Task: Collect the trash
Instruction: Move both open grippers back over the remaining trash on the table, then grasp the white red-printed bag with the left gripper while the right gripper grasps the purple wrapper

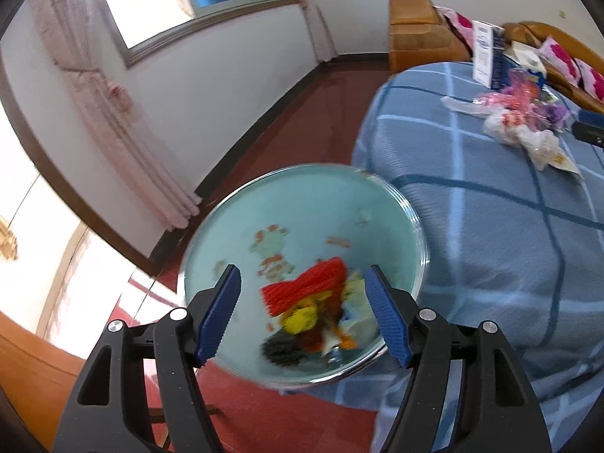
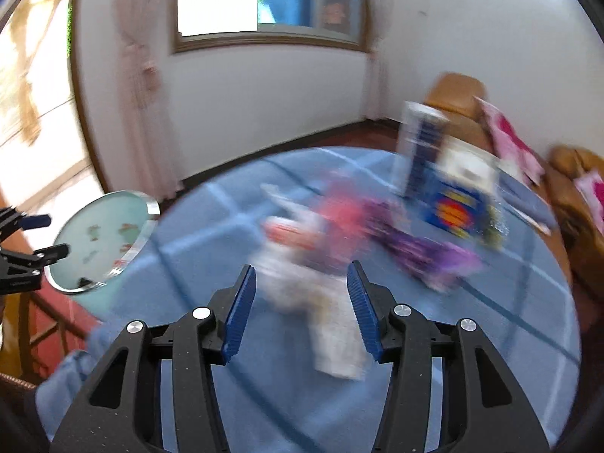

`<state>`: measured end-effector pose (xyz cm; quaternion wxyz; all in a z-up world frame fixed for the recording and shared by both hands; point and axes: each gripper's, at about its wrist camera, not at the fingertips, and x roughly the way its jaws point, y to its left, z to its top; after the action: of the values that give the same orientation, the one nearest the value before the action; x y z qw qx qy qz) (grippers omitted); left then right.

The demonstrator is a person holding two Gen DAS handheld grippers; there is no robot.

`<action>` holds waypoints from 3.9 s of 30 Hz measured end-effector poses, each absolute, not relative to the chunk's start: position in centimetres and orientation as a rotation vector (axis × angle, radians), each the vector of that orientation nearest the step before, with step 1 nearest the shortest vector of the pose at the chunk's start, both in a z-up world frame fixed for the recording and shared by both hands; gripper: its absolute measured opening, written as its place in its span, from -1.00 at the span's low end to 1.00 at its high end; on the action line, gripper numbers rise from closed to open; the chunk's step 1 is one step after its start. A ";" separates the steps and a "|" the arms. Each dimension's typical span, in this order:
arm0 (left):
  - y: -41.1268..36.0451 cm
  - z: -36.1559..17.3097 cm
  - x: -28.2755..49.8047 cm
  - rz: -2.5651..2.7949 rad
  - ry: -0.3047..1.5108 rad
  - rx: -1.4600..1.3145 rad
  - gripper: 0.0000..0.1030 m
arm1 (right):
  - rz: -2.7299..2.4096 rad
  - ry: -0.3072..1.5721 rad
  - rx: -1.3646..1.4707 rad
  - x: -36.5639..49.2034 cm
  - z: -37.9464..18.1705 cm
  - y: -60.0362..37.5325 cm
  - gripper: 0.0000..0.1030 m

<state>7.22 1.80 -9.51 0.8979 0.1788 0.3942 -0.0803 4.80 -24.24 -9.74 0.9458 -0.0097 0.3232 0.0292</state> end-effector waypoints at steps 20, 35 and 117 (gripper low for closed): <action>-20.5 -7.6 8.1 -0.440 0.706 0.416 0.79 | -0.371 0.649 0.222 -4.0 -13.1 -41.4 0.21; -9.5 -9.0 14.3 -0.090 0.776 0.465 0.79 | -0.369 0.623 0.221 -3.8 -13.0 -41.7 0.32; -0.3 -3.7 10.3 -0.245 0.742 0.193 -0.87 | -0.173 0.484 0.226 7.4 -5.5 -33.9 -0.89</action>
<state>10.32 -0.30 -3.71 0.9201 0.0939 0.3610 -0.1193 7.44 -33.85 -5.53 0.9609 0.1116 0.2388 -0.0852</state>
